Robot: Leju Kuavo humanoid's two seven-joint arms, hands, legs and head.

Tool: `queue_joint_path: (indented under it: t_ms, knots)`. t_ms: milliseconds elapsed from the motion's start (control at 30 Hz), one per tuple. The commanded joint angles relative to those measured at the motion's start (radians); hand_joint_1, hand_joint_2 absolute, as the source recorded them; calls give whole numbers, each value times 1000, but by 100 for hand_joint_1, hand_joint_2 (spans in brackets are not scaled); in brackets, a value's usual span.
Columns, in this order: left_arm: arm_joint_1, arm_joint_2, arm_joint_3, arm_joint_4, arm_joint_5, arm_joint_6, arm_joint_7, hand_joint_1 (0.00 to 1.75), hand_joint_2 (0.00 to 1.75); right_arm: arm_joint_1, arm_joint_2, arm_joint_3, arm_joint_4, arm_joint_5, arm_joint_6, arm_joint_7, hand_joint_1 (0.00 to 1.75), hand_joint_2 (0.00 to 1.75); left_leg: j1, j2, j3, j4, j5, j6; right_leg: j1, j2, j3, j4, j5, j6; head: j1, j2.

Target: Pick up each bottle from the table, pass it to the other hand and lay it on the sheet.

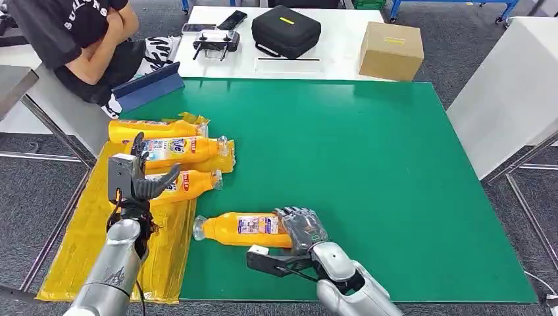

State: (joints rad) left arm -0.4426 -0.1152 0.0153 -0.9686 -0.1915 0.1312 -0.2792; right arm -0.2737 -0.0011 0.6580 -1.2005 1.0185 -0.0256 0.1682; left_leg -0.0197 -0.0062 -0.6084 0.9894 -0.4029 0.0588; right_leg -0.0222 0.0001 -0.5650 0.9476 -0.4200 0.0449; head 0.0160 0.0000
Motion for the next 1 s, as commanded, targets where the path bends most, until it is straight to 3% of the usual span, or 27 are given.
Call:
queue_joint_path:
  t_ms: [33,433,700,800,1000]
  knots:
    - [-46,19,25,76,6,-8,0,0,175,-19,5,-12,79,3,9,-8,175,175,2,1,6,-1,-2,-6,2,1,6,-1,-2,-4,0,0]
    - [-38,18,31,71,9,-6,-4,0,175,-2,-9,-27,11,25,-37,-23,175,175,1,0,3,0,-1,-3,1,0,3,-1,-1,-2,0,0]
    - [-23,23,44,32,3,3,-3,0,175,80,-13,-130,-262,-61,-263,-116,175,175,1,1,2,1,-3,-5,1,1,2,1,-2,-3,0,0]
    - [-29,24,42,36,2,4,0,0,175,87,-11,-133,-274,-77,-281,-129,175,175,1,0,2,1,-2,-5,1,0,2,1,-2,-3,0,0]
    - [-41,22,30,36,-9,18,4,0,175,122,-19,-169,-337,-150,-449,-203,175,175,2,-1,3,3,-3,-7,2,-2,4,2,-3,-4,0,0]
